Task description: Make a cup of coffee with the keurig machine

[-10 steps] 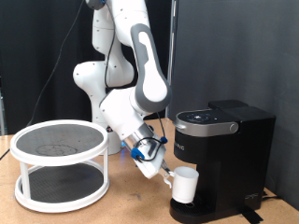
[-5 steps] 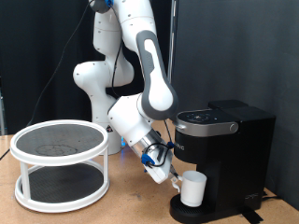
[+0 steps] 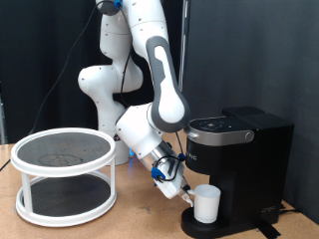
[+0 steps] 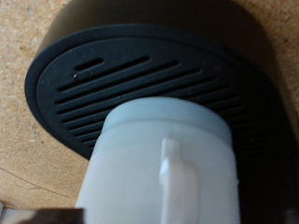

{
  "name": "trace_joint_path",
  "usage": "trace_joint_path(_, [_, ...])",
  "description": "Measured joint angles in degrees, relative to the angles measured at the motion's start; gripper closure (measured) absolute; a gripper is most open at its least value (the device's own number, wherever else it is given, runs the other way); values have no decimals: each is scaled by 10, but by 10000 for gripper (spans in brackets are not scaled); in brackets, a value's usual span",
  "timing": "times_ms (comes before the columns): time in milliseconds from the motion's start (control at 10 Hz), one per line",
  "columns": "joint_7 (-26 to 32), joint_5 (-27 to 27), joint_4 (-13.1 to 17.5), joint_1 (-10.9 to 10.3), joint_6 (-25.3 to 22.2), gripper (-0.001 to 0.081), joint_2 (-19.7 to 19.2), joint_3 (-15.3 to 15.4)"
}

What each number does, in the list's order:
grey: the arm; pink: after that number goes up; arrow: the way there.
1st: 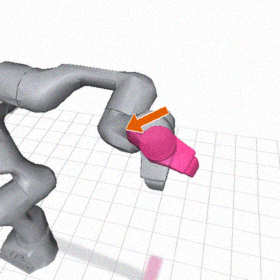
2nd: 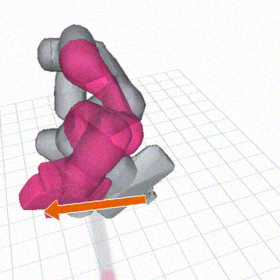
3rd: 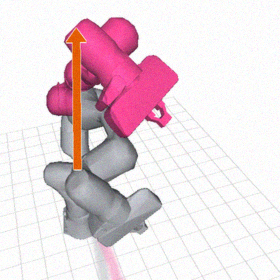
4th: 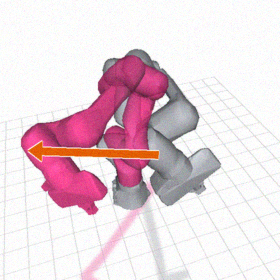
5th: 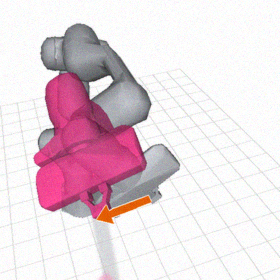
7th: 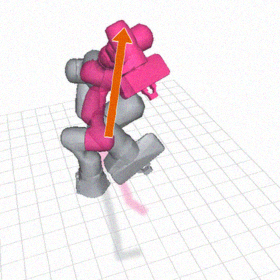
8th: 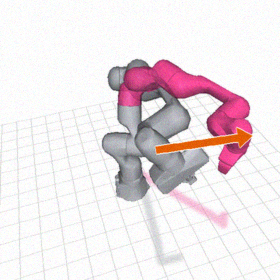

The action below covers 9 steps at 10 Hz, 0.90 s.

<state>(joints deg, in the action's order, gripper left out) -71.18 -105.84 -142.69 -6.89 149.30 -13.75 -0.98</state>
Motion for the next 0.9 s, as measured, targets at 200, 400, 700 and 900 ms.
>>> trace_joint_path(200, [-5,37,-22,15,-24,376,13,-9])
trace_joint_path(400, [-16,74,-49,37,-68,104,41,-25])
trace_joint_path(700, [-56,132,-78,67,-123,73,87,-49])
trace_joint_path(900, [-69,155,-92,75,-135,72,107,-55])
